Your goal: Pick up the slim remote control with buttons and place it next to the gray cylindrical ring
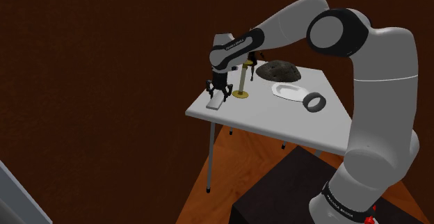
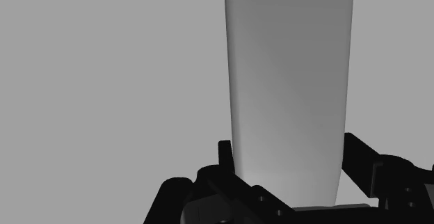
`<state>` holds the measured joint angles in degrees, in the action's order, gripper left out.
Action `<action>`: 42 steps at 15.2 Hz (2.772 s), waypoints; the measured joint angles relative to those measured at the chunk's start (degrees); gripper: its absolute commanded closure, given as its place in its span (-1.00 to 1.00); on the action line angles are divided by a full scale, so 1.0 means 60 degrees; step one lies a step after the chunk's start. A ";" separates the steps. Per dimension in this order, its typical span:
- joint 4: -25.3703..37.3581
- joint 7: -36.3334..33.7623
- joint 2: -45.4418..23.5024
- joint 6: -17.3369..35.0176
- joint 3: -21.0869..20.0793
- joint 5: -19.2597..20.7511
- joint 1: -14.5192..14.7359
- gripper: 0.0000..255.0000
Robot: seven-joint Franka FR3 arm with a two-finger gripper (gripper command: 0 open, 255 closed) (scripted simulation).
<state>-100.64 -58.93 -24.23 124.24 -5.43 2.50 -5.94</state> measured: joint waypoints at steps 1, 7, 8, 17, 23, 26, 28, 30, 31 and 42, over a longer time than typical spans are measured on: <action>0.0000 0.0001 0.0000 0.0000 0.0000 0.0000 0.0000 1.00; 0.0024 -0.0005 0.0015 -0.0057 0.0000 -0.0003 -0.0002 1.00; 0.0052 0.0000 0.0062 -0.0141 0.0000 -0.0011 -0.0009 1.00; 0.0574 0.0015 0.0495 -0.1093 -0.0029 -0.0064 -0.0014 1.00; 0.0952 0.0055 0.0786 -0.1762 -0.0039 -0.0103 -0.0036 1.00; 0.1202 0.0065 0.0866 -0.2090 -0.0043 -0.0113 -0.0038 1.00; 0.1367 0.0060 0.0926 -0.2315 -0.0049 -0.0119 -0.0032 1.00; 0.1538 0.0079 0.0991 -0.2552 -0.0049 -0.0128 -0.0041 1.00; 0.1672 0.0066 0.0999 -0.2691 -0.0054 -0.0128 -0.0031 1.00; 0.1519 0.0367 0.1844 -0.3369 0.0018 -0.0231 -0.0238 1.00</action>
<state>-91.52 -56.73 -13.17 104.02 -5.32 1.11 -7.37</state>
